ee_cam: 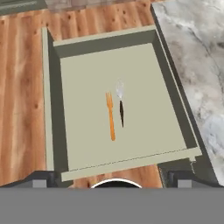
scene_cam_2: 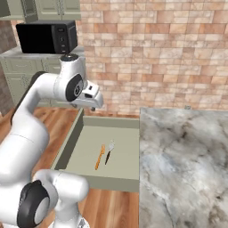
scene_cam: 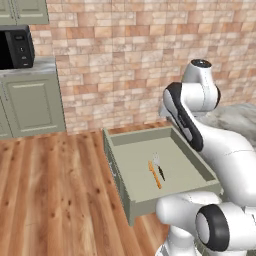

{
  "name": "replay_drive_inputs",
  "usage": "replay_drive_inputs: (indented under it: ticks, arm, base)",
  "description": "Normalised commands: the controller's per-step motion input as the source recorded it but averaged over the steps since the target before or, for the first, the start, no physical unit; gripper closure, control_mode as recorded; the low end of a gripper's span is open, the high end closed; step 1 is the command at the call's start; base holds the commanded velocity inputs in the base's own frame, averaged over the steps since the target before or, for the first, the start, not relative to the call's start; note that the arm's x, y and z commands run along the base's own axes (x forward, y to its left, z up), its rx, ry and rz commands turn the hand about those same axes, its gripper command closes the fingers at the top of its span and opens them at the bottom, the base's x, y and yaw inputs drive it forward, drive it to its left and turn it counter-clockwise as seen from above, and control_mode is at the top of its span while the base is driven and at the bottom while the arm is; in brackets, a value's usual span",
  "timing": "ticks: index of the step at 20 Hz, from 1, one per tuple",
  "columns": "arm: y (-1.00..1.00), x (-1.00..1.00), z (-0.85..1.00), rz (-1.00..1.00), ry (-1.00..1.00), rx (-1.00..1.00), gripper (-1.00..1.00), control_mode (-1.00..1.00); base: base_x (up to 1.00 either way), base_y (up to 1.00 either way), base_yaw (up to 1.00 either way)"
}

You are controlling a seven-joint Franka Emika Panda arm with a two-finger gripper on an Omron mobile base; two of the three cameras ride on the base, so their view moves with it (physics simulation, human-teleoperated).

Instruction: Organize the utensils by type. Pick up the wooden spoons from the counter and place them in the open cabinet. Then pick up the metallic utensils from the counter and place them in the open drawer.

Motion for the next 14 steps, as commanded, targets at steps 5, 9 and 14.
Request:
replay_drive_inputs:
  ticks: [5,9,14]
  arm:
    - [0.00,-0.56,0.17,0.00,-0.22,0.00,-1.00,-1.00]
    - [0.00,-0.62,0.15,0.00,-0.18,0.00,-1.00,-1.00]
    - [0.00,-0.36,0.31,0.00,-0.02,0.00,-1.00,-1.00]
  base:
    - [0.00,0.00,0.00]
    - [0.00,0.00,0.00]
    - [0.00,0.00,0.00]
